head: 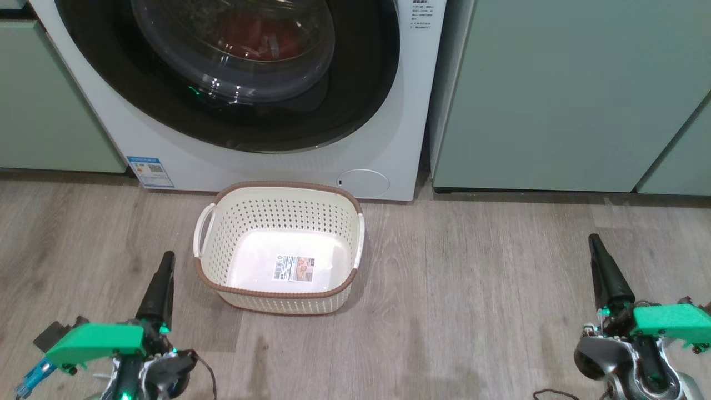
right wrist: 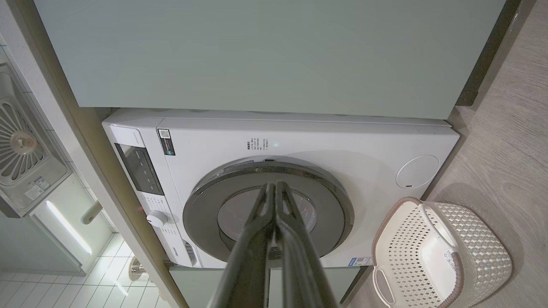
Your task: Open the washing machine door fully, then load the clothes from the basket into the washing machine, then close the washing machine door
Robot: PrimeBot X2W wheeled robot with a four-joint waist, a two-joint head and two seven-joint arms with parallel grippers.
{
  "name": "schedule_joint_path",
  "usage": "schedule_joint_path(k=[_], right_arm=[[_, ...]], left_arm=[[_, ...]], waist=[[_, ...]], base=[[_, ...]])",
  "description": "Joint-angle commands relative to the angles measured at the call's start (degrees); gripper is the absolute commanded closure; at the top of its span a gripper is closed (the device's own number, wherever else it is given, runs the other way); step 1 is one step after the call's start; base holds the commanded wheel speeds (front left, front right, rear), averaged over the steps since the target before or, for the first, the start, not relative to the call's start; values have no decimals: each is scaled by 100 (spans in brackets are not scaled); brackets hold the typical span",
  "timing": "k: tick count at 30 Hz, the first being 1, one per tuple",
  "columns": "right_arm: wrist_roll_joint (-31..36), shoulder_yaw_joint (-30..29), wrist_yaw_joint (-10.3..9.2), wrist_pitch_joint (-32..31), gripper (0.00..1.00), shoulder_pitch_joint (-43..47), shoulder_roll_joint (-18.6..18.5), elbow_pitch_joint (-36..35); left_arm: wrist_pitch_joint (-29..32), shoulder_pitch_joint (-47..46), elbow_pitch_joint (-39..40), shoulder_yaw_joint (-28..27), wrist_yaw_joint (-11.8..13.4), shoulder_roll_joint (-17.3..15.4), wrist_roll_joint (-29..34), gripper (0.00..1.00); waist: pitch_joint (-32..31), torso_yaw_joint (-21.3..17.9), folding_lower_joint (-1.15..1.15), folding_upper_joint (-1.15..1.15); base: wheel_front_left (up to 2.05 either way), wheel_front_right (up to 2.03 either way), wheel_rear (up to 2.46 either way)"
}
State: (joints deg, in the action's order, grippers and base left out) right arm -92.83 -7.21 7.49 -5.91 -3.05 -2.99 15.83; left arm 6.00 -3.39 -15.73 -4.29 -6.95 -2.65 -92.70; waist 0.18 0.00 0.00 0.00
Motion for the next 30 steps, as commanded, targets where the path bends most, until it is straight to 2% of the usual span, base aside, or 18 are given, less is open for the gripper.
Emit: schedule_joint_path(k=[1, 30], right_arm=[[42, 99, 0, -34, 100, -310, -13, -182], [53, 86, 0, -44, 100, -312, -4, -181]], left_arm=[[39, -279, 169, -212, -54, -35, 44, 100], [45, -280, 169, -218, -54, -30, 50, 100]], waist=[[0, 0, 0, 0], [0, 0, 0, 0]], base=[[0, 0, 0], [0, 0, 0]])
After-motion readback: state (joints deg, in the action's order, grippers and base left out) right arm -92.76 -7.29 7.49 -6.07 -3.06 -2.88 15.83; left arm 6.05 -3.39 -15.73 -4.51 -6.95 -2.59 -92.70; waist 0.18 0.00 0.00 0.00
